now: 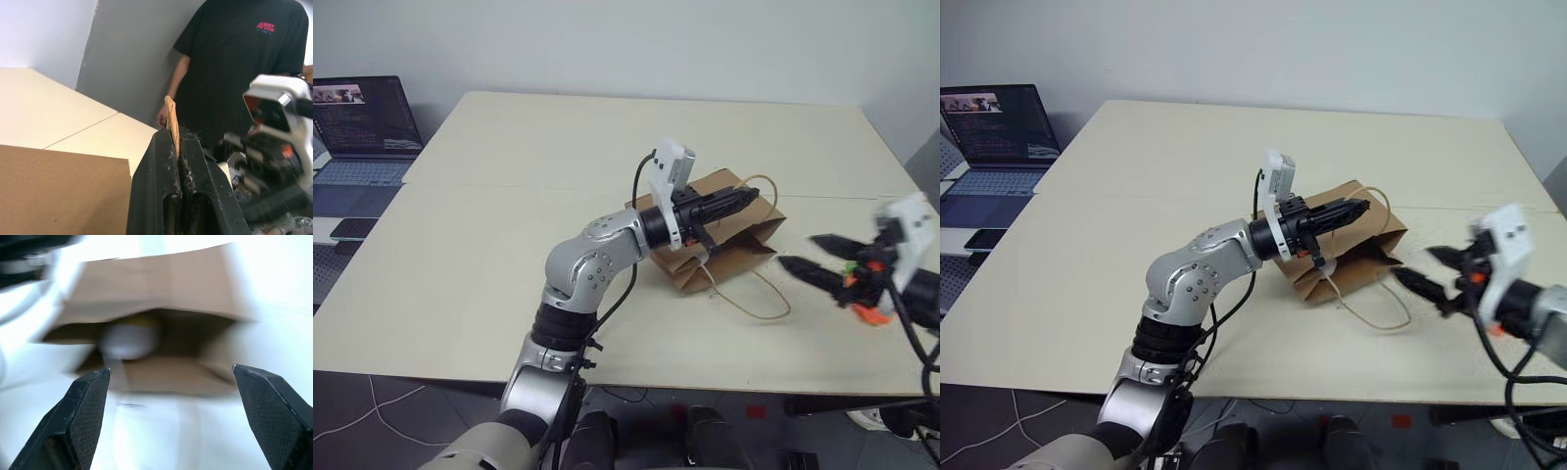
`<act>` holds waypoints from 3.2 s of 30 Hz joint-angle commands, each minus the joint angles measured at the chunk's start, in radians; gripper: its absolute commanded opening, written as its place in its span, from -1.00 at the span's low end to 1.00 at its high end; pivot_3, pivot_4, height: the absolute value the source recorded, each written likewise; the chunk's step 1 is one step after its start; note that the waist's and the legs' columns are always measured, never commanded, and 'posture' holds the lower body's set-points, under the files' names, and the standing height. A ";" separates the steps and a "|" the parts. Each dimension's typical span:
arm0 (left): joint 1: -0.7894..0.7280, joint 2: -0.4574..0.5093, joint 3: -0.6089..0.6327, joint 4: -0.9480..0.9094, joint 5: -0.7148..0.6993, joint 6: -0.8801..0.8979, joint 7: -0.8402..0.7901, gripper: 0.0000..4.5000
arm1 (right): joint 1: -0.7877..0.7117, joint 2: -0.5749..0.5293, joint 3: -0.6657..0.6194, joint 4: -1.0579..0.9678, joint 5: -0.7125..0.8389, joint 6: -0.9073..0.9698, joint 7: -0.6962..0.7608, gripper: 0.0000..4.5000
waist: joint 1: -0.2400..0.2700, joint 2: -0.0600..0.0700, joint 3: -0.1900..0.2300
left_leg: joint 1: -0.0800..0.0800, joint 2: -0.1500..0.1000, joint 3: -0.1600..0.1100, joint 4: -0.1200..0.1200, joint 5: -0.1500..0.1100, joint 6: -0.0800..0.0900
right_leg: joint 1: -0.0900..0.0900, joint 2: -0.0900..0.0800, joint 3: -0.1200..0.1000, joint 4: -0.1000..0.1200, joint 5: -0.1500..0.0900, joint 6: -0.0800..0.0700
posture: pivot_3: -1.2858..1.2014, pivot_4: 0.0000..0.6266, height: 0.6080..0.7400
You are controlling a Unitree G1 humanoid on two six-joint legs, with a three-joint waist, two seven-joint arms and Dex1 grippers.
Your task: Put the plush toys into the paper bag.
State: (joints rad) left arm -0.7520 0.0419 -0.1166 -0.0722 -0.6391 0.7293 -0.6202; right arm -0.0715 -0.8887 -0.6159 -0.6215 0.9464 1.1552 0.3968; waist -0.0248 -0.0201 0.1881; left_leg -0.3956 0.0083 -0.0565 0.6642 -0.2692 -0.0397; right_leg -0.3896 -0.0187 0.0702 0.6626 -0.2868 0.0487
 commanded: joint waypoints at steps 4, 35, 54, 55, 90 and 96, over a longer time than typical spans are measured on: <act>-0.004 -0.021 -0.029 -0.025 0.022 -0.047 -0.011 -1.00 | 0.148 0.004 0.076 0.163 -0.372 -0.302 -0.023 0.85 | -0.003 0.000 0.000 | 0.001 0.000 0.002 0.000 0.000 0.000 | 0.000 0.000 0.002 0.001 0.000 0.001 | 0.03 -0.52 1.00; -0.012 -0.005 -0.002 -0.006 0.031 -0.066 -0.019 -1.00 | 0.079 0.050 0.071 0.283 -0.367 -0.199 0.124 -0.98 | -0.005 0.003 -0.002 | 0.003 0.000 0.002 0.001 0.000 0.000 | 0.001 0.000 0.002 0.001 0.001 0.001 | 0.03 -0.52 1.00; -0.024 -0.004 -0.013 0.004 0.044 -0.071 -0.042 -1.00 | -0.094 0.051 0.178 0.037 0.069 0.076 0.095 -0.98 | -0.001 0.003 -0.002 | 0.002 0.000 0.001 0.001 0.000 0.000 | 0.001 0.000 0.001 0.001 0.001 0.001 | 0.03 -0.52 1.00; -0.025 -0.004 -0.012 0.000 0.040 -0.068 -0.043 -1.00 | -0.106 0.062 0.208 0.050 0.039 0.060 0.074 -0.98 | -0.001 0.003 -0.002 | 0.002 0.000 0.001 0.001 0.000 0.000 | 0.001 0.000 0.001 0.001 0.001 0.001 | 0.03 -0.52 1.00; -0.025 0.029 -0.008 -0.053 -0.004 -0.037 -0.084 -1.00 | -0.407 0.468 0.468 0.238 -0.315 -0.046 -0.194 0.94 | -0.005 0.003 -0.002 | 0.001 0.001 0.000 0.001 0.000 0.000 | 0.000 0.000 0.000 0.002 0.001 0.001 | 0.03 -0.52 1.00; -0.025 0.029 -0.008 -0.045 0.005 -0.044 -0.078 -1.00 | -0.410 0.361 0.345 0.166 -0.206 0.093 -0.135 0.97 | -0.004 0.003 -0.002 | 0.001 0.000 0.000 0.001 0.000 0.000 | 0.000 0.000 0.000 0.002 0.001 0.001 | 0.03 -0.52 1.00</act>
State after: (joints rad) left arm -0.7594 0.0756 -0.1313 -0.0941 -0.6327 0.6937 -0.7029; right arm -0.4630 -0.5019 -0.2103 -0.3969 0.6929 1.2103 0.2374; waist -0.0288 -0.0169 0.1864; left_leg -0.3945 0.0088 -0.0566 0.6650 -0.2690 -0.0400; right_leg -0.3900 -0.0190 0.0705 0.6648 -0.2859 0.0492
